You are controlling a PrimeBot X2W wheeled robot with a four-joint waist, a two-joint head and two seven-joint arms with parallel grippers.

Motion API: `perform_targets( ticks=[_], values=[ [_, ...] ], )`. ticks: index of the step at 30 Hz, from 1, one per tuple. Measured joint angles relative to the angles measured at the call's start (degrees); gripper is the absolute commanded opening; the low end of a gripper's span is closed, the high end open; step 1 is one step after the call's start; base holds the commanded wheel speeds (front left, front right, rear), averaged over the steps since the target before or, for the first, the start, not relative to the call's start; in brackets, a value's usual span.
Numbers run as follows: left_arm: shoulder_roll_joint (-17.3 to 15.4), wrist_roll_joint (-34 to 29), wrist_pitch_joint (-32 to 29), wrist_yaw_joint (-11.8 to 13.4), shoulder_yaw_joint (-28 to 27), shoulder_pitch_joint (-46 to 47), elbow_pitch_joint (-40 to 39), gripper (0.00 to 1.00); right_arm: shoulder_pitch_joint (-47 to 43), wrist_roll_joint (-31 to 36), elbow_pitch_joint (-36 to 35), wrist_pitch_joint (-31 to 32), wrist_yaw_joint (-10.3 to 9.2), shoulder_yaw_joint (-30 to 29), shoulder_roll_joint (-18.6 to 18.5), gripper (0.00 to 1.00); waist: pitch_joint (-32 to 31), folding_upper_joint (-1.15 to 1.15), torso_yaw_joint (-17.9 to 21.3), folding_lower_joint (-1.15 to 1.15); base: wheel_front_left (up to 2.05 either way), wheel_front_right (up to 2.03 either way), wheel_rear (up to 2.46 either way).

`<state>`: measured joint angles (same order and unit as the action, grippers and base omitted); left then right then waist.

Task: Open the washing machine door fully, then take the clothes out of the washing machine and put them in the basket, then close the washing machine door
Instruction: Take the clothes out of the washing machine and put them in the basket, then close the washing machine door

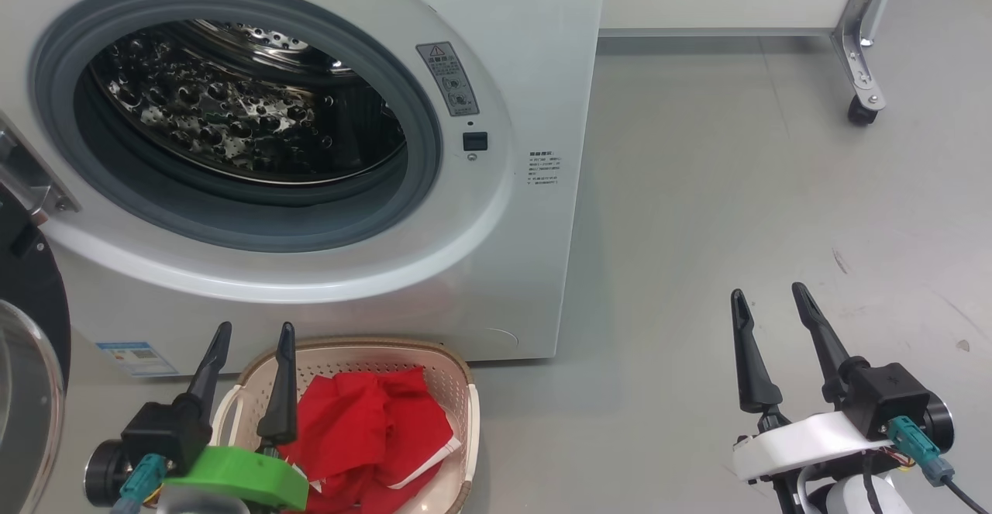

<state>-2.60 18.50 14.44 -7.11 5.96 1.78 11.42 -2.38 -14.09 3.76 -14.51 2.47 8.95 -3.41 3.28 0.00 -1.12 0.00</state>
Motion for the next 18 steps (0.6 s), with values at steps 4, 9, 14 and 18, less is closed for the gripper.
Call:
perform_targets(
  ticks=[4, 9, 14, 18],
  values=[
    [0.0, -0.4, 0.0, 0.0, 0.0, -0.7, -0.7, 1.00, 0.0, 0.0, -0.1, 0.0, 0.00, 0.0, 0.0, 1.00, 0.2, 0.00, 0.1, 0.00, 0.00, 0.00, 0.00],
    [0.0, -0.4, 0.0, 0.0, 0.0, -0.9, -1.3, 1.00, 0.0, 0.0, -0.1, 0.0, 0.00, 0.0, 0.1, 1.00, 0.4, 0.00, 0.1, 0.00, 0.00, 0.00, 0.00],
    [0.0, -0.4, 0.0, 0.0, -0.1, -1.0, -1.9, 1.00, 0.0, 0.0, -0.2, 0.0, 0.08, 0.0, 0.1, 1.00, 0.6, 0.00, 0.0, 0.00, 0.00, 0.00, 0.00],
    [0.0, -0.4, 0.0, 0.0, -0.1, -1.0, -2.2, 1.00, 0.0, 0.0, -0.3, 0.0, 0.08, 0.0, 0.1, 1.00, 0.7, 0.00, -0.1, 0.00, 0.00, 0.00, 0.00]
  ],
)
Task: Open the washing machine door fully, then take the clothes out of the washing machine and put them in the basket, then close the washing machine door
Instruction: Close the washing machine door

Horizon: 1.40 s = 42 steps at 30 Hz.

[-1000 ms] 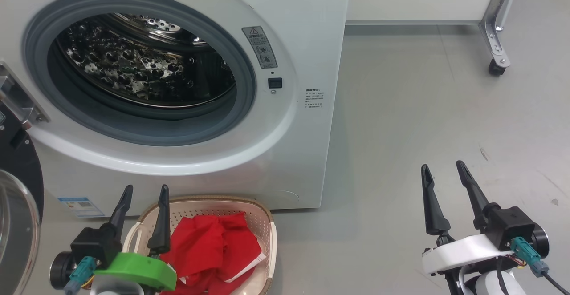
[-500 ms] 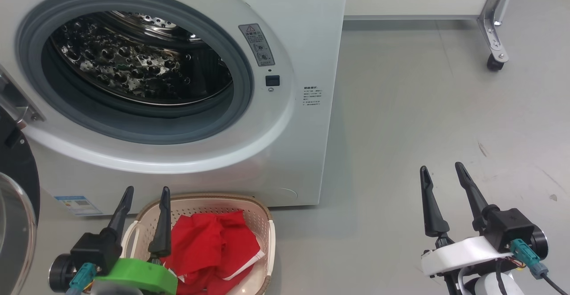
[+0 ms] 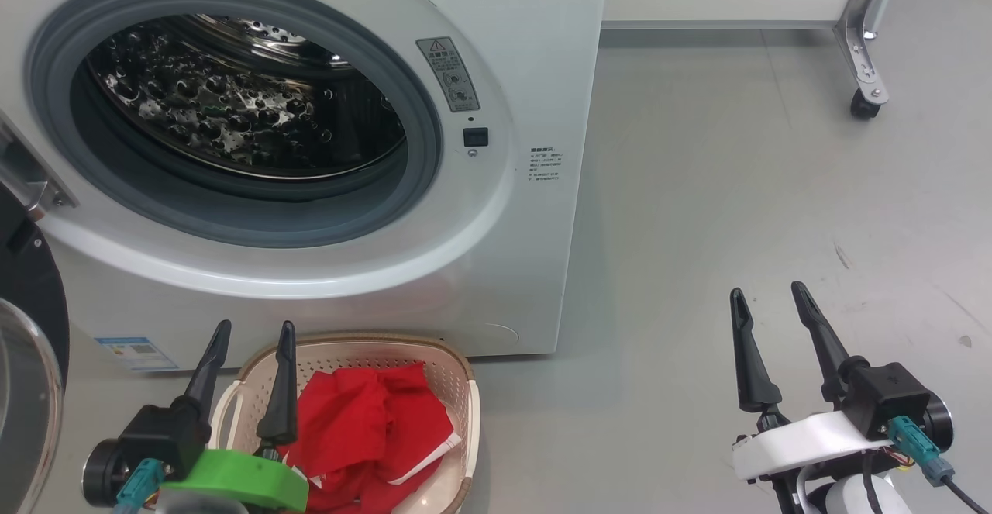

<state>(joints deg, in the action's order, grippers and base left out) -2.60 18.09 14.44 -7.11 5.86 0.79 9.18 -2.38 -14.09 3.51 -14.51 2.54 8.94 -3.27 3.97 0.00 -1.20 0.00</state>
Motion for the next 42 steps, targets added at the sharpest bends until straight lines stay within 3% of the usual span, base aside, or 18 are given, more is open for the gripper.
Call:
perform_targets(
  ticks=[19, 42],
  values=[
    [0.0, 0.0, 0.0, 0.0, 0.0, -0.8, -0.3, 1.00, 0.0, 0.2, 0.1, 0.0, 0.35, -0.2, 0.1, 1.00, 0.1, 0.00, -0.3, 0.00, -0.40, 0.40, 0.00],
    [0.0, -0.5, 0.0, 0.0, -0.6, -0.9, -1.5, 1.00, 0.0, 0.4, 0.2, 0.0, 0.37, -0.4, 0.1, 1.00, 0.2, 0.00, -0.2, 0.00, -1.11, 1.11, 0.00]
  ],
)
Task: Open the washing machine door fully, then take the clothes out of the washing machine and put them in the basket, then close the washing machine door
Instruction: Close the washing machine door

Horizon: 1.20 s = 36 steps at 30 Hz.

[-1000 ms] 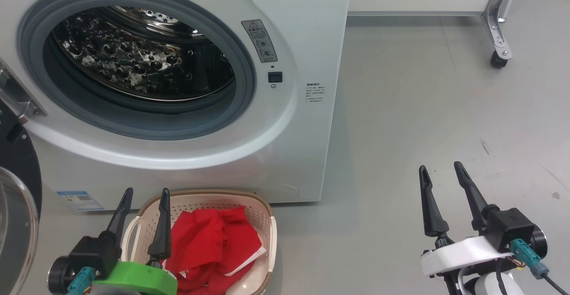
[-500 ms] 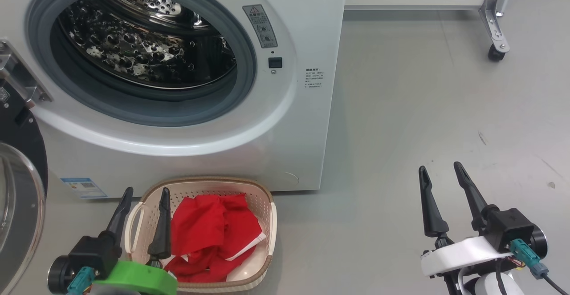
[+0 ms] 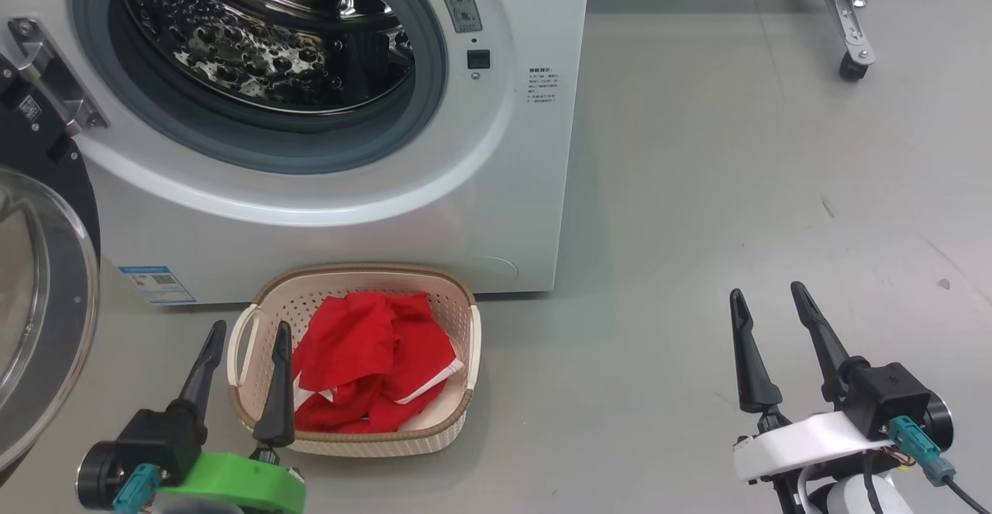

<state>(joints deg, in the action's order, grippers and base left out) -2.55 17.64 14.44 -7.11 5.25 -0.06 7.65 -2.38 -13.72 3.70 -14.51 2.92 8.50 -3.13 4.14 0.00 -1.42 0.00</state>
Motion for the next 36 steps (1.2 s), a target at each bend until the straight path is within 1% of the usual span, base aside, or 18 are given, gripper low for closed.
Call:
perform_targets(
  ticks=[16, 36],
  values=[
    [0.0, -1.2, 0.0, 0.0, 0.2, -0.1, -0.1, 1.00, 0.0, 0.1, 0.1, 0.0, 0.05, 0.0, 0.1, 1.00, 0.0, 0.00, -0.1, 0.00, -0.65, 0.65, 0.00],
    [0.0, -1.3, 0.0, 0.0, 0.2, -0.1, -0.3, 1.00, 0.0, 0.1, 0.5, 0.0, 0.23, 0.0, 0.3, 1.00, -0.3, 0.00, 0.0, 0.00, -0.06, 0.06, 0.00]
  ],
)
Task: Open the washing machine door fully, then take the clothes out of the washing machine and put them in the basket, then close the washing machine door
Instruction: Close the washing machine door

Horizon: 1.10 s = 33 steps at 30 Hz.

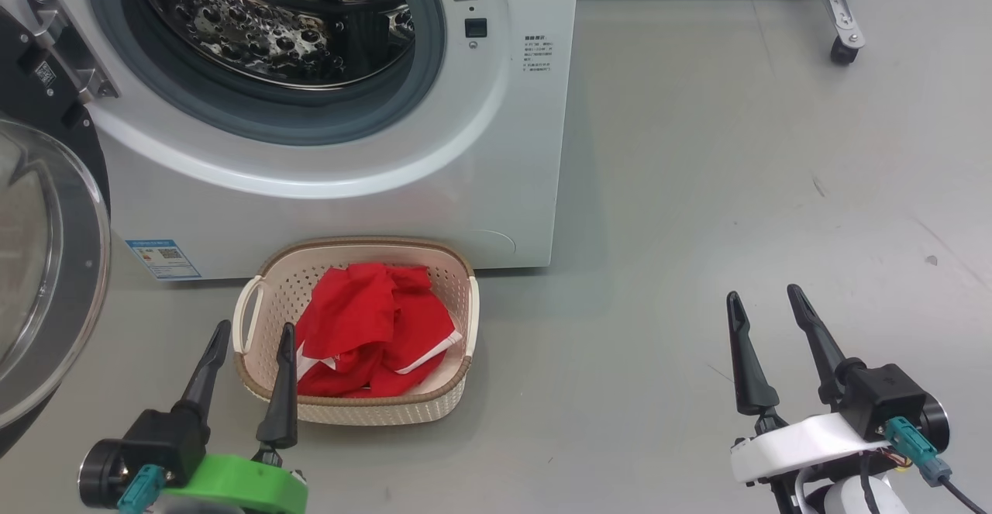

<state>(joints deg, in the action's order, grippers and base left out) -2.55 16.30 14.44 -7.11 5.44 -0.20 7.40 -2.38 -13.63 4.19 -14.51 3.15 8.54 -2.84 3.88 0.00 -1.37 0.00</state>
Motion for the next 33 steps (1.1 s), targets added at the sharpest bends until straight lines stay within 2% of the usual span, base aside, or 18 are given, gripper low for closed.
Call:
perform_targets(
  ticks=[25, 33],
  values=[
    [0.0, 0.0, 0.0, 0.0, 0.2, -0.1, -0.1, 1.00, 0.0, 0.0, -0.1, 0.0, 0.30, -0.3, 0.1, 1.00, -0.3, 0.00, -0.5, 0.00, 0.00, 0.00, 0.00],
    [0.0, 0.0, 0.0, 0.0, 0.7, 0.0, -0.4, 1.00, -0.4, 0.0, -0.9, 0.0, 0.59, -0.3, 0.1, 1.00, -0.1, 0.00, -2.9, 0.00, 0.00, 0.00, 0.00]
  ],
)
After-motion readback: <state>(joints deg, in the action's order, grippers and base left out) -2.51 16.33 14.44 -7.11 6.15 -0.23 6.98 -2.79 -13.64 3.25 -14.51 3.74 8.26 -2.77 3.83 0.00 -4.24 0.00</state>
